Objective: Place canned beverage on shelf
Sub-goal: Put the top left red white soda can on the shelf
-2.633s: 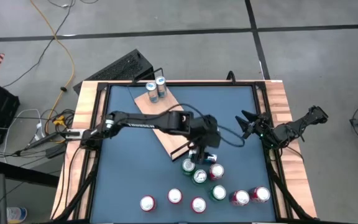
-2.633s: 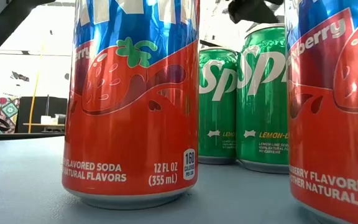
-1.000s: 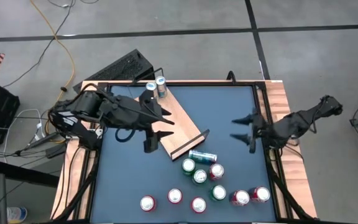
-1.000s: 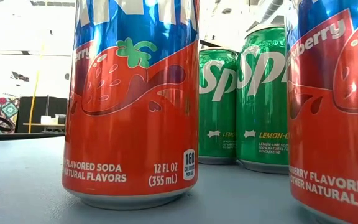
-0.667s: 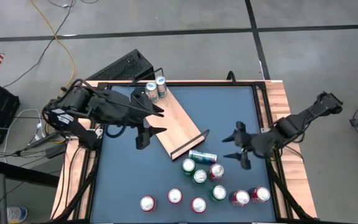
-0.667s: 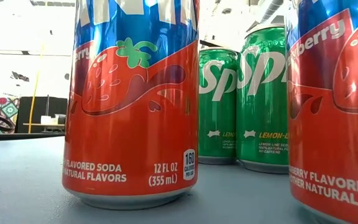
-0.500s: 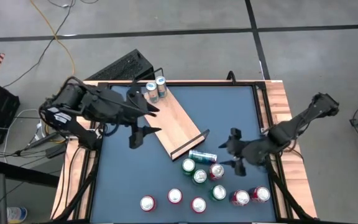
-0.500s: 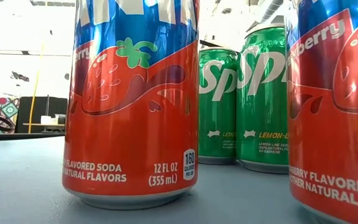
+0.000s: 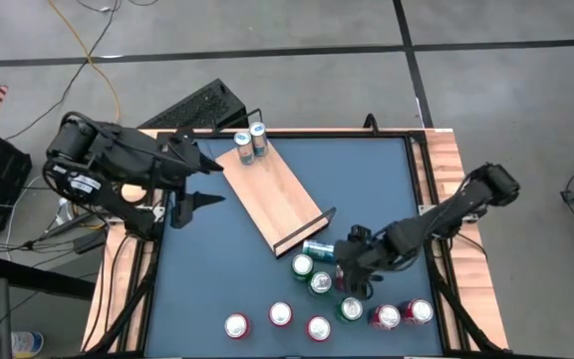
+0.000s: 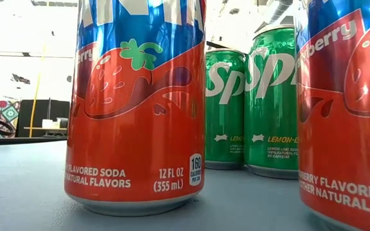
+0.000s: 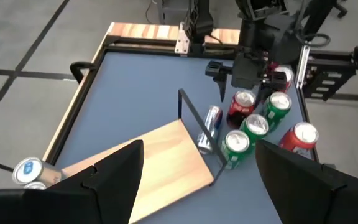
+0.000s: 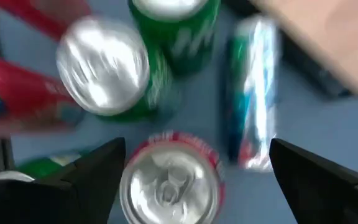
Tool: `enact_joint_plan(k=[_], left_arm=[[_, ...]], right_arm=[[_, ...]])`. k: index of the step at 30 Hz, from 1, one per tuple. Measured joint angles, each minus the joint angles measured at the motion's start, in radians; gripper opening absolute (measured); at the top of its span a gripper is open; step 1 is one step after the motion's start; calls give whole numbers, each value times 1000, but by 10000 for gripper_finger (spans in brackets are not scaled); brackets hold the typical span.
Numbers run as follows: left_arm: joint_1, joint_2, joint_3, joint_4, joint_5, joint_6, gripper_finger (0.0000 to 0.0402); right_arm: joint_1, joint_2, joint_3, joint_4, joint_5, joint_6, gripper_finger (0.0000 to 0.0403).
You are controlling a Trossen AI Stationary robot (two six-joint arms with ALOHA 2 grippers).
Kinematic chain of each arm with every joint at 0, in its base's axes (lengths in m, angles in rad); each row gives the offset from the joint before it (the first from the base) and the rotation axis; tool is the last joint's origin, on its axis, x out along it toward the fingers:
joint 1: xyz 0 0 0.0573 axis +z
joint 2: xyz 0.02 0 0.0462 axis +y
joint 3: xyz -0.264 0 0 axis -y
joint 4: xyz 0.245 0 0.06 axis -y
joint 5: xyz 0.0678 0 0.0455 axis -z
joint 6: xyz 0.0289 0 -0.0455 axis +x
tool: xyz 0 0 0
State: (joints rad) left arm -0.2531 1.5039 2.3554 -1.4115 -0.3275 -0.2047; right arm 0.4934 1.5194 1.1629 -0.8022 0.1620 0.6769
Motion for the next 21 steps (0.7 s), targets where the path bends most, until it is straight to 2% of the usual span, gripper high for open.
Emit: enact_joint_plan(k=[4,10,16,21], left_arm=[[0,0,0,-25,6,19,293],[0,1,0,-25,-1,43,293],[0,1,0,-26,-26,61,293],[0,1,-2,-31,-27,62,293]], right_arm=[[2,80,2,-8,-103,55,381],[-22,173,3,-5,-193,86,380],[-32,179,4,11,-193,75,380],[-32,112,1,14,-141,68,379]])
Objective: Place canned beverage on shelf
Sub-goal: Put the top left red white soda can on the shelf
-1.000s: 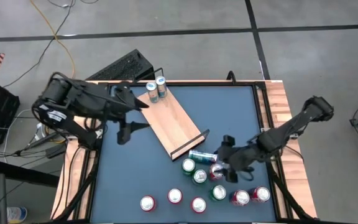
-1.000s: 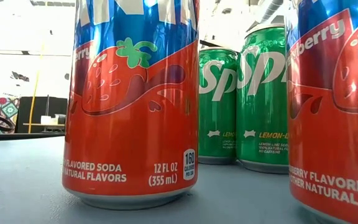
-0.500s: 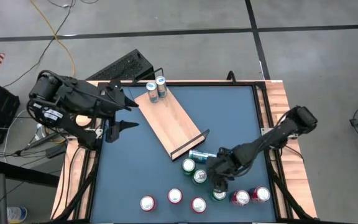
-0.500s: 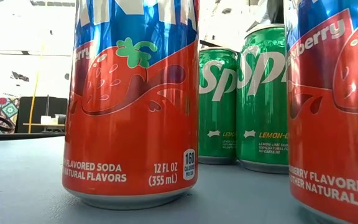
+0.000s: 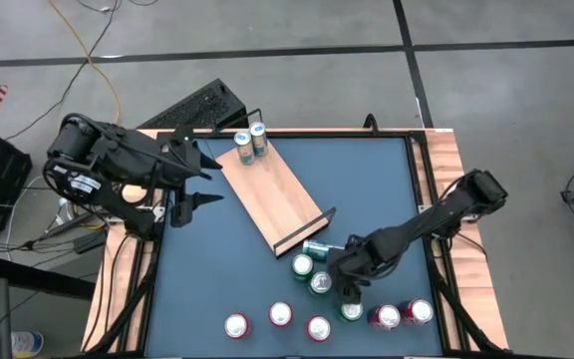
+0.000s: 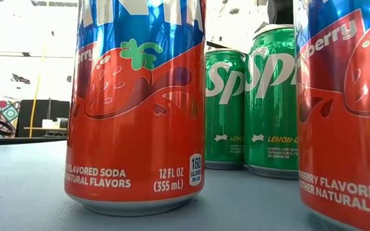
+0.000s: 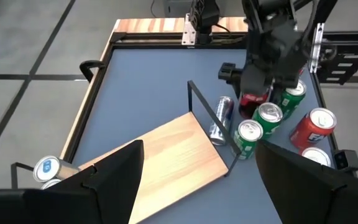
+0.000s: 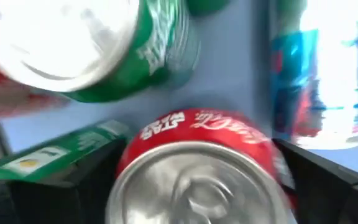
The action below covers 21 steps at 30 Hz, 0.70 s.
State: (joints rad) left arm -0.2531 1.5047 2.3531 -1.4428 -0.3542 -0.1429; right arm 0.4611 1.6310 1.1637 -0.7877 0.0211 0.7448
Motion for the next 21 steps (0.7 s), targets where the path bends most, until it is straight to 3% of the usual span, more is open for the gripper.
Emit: enact_joint_plan(k=[14,21], left_arm=[[0,0,0,-7,0,8,293],[0,0,-1,-20,-2,8,293]], right_arm=[[-20,-46,0,-24,6,-43,375],[-16,-41,-4,-46,-21,-45,290]])
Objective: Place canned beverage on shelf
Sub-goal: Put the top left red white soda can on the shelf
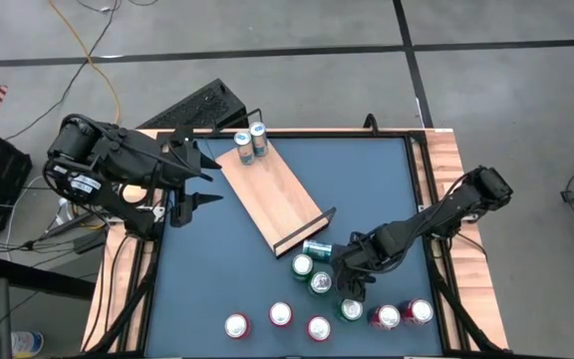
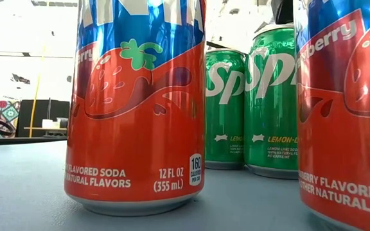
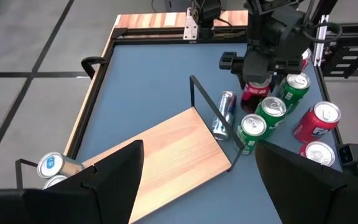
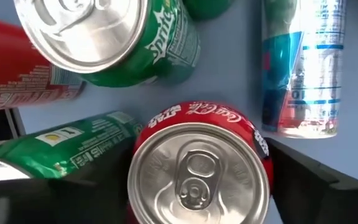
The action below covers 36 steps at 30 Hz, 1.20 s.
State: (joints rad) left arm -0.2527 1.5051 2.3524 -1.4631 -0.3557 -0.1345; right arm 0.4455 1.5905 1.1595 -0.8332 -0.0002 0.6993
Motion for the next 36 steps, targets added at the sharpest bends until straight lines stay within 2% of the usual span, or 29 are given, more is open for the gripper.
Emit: enact_joint_plan(k=[2,9,15,23,29,32,36], left_arm=[[0,0,0,0,0,0,293],[0,0,0,0,-22,1,293],[0,0,0,-10,-23,-6,293],[0,0,0,-14,-23,-7,293],[0,0,0,-26,-23,-9,293],[0,0,0,-51,-23,-28,293],[0,0,0,-90,-24,-54,293]], right_arm=[[0,-5,-1,3,1,0,264],[5,-7,26,-49,2,7,262],[4,-7,107,-160,2,-3,262],[-33,-7,281,-380,-15,-34,262],[-79,-8,508,-640,-26,-85,262],[-115,-8,623,-745,42,-100,262],[-189,-15,744,-729,169,-148,262]])
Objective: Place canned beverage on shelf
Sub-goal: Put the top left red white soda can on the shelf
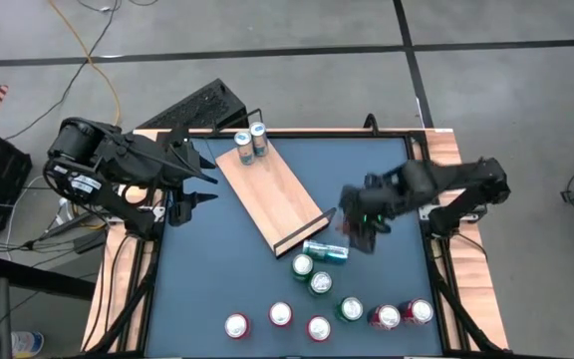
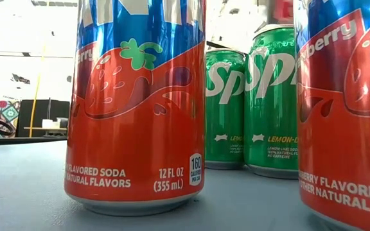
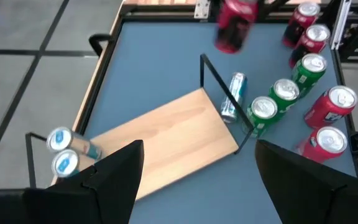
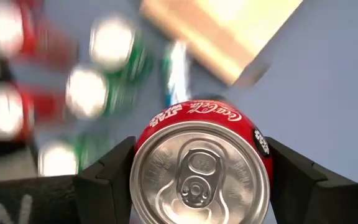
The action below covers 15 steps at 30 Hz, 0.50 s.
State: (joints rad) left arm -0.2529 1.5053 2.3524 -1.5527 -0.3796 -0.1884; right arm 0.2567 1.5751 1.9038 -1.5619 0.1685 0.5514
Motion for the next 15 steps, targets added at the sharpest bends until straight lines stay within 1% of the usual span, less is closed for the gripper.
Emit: enact_joint_plan(k=[4,7,10,15], left_arm=[[0,0,0,-9,-4,-6,293],[0,0,0,-10,-11,-6,293],[0,0,0,-10,-17,-6,293],[0,0,0,-8,-37,-9,293]], right_arm=[[-102,6,89,-15,99,-6,262],[-182,10,117,19,163,-3,262],[-268,9,118,60,179,31,262],[-395,73,119,177,197,174,262]])
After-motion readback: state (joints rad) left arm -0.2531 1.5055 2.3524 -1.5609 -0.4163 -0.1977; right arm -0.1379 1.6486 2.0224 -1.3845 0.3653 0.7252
